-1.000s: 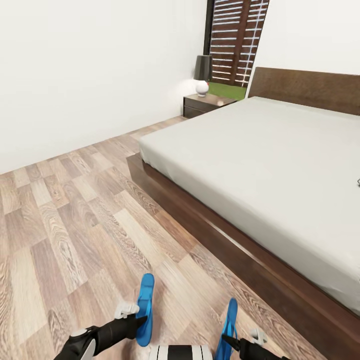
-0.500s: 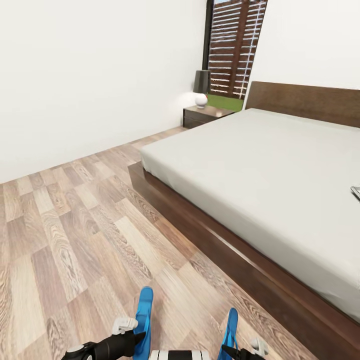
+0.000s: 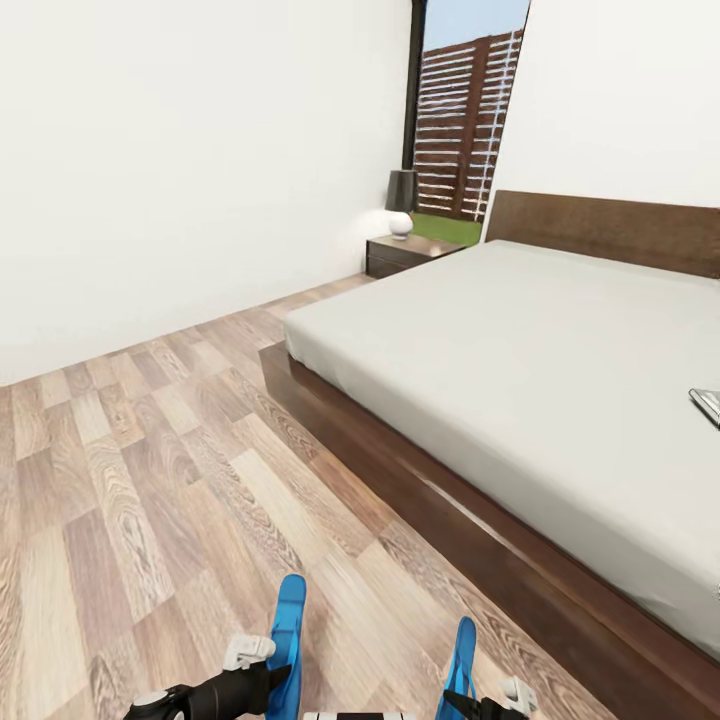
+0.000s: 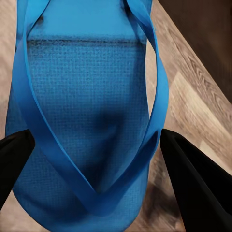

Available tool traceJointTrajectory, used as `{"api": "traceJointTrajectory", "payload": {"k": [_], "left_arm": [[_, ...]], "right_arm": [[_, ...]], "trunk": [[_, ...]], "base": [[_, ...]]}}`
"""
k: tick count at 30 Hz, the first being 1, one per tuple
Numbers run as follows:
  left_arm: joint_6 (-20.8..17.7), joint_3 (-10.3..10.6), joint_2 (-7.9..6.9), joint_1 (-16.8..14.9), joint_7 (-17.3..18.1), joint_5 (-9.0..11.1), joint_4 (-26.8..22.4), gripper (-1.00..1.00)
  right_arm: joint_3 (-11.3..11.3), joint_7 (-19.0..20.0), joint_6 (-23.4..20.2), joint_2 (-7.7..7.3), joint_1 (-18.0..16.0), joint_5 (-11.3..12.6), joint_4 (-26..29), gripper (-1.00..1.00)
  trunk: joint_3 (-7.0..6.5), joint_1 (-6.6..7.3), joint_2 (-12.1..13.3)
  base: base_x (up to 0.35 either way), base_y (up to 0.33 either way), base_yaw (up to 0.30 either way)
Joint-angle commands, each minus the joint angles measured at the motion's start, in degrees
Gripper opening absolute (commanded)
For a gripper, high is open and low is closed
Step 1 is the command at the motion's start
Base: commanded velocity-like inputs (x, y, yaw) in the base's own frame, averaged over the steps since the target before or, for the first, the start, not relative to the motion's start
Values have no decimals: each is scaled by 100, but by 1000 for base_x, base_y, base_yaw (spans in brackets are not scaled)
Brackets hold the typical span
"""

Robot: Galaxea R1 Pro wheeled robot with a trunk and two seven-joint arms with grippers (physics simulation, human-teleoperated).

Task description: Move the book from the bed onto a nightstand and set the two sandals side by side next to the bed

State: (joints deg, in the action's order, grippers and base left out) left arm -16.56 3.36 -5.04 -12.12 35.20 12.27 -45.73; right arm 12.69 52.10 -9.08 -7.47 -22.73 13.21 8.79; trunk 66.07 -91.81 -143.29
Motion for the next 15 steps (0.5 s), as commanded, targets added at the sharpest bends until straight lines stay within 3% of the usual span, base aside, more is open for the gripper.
{"api": "traceJointTrajectory", "payload": {"k": [1, 5, 15], "left_arm": [[-50, 15, -5, -1, -5, 56, -2, -100], [-49, 15, -5, -1, -3, 56, 2, -100], [-49, 15, -5, -1, -5, 57, 27, -100]], "right_arm": [[14, 18, -59, 0, -1, 23, 0, -100], [14, 13, -59, 0, -2, 23, -7, -100], [14, 5, -58, 0, -2, 23, -9, -100]], "trunk": [[-18, 3, 0], [-106, 16, 10], [-286, 236, 411]], "base": [[0, 0, 0], [0, 0, 0], [0, 0, 0]]}}
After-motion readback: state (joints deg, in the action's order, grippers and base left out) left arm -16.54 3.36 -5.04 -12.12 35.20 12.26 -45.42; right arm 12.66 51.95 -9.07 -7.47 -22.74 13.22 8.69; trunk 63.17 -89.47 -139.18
